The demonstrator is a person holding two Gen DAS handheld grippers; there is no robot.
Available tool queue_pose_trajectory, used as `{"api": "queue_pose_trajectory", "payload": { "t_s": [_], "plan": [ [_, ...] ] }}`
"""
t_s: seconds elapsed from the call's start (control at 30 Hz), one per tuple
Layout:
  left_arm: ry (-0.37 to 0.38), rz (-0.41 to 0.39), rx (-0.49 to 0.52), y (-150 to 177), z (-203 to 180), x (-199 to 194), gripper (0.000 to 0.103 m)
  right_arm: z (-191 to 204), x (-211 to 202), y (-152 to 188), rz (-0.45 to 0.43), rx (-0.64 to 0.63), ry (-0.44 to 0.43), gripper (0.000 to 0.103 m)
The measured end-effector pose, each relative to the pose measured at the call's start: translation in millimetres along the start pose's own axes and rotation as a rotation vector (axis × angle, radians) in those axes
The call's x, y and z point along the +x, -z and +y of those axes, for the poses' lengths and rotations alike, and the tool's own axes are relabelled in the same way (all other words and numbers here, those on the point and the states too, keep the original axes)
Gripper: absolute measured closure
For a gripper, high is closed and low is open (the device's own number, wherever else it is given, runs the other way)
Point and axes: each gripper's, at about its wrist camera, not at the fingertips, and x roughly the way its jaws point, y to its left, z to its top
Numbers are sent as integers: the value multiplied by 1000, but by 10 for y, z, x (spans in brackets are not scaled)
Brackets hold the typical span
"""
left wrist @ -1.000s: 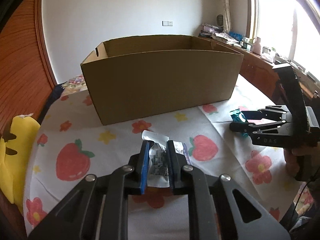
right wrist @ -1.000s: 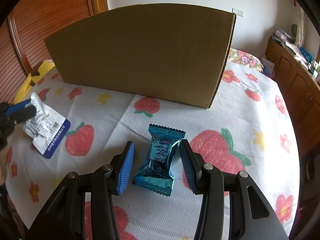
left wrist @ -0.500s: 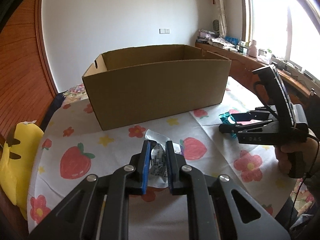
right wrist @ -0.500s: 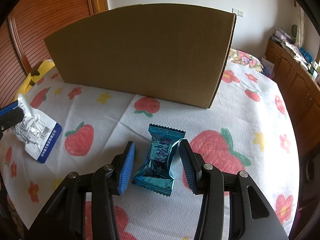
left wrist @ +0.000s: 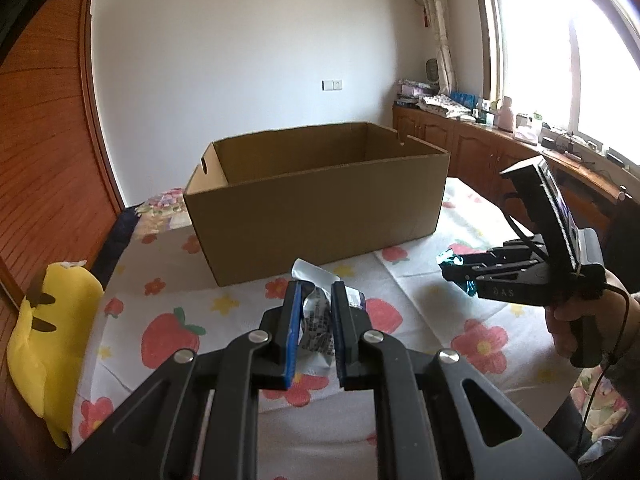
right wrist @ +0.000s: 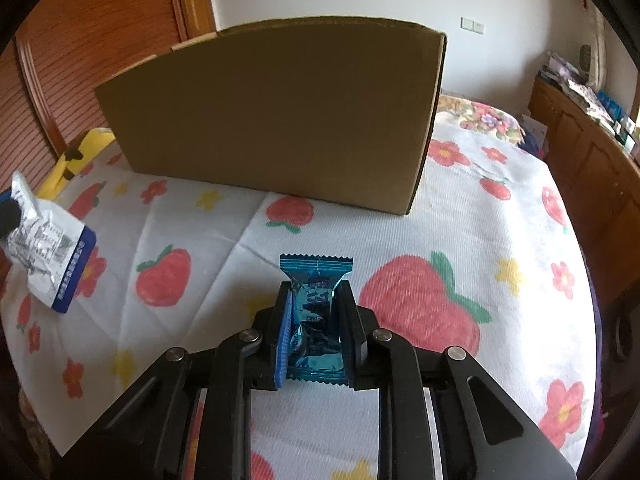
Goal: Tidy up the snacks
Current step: 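Lift and carry the foil packet and teal candy over the box with both grippers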
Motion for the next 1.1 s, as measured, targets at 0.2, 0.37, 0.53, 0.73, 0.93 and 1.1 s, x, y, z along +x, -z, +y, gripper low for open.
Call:
{"api": "queue_pose_trajectory", "payload": {
  "t_s": [0.2,0.37,0.53,0.73,0.93,1.1],
  "plan": [
    [-7,-44,4,-130,-37,-141,92,8,-303,20,-46,-8,-21,84],
    [-20,-92,1,-282,-27,-261,92,65,-563,43,-84,-22,-36,84],
    [-33,-131,2,-424,-10,-347,92,134,-802,48,-118,-36,-50,84],
    [-49,-175,7,-623,18,-393,92,183,-1039,-10,-161,-56,-64,84],
    [-63,-223,13,-882,76,-375,92,195,-1177,-225,-207,-86,-74,84],
    [-72,-244,16,-1082,154,-237,92,200,-1233,-455,-246,-109,-79,84]
  ]
}}
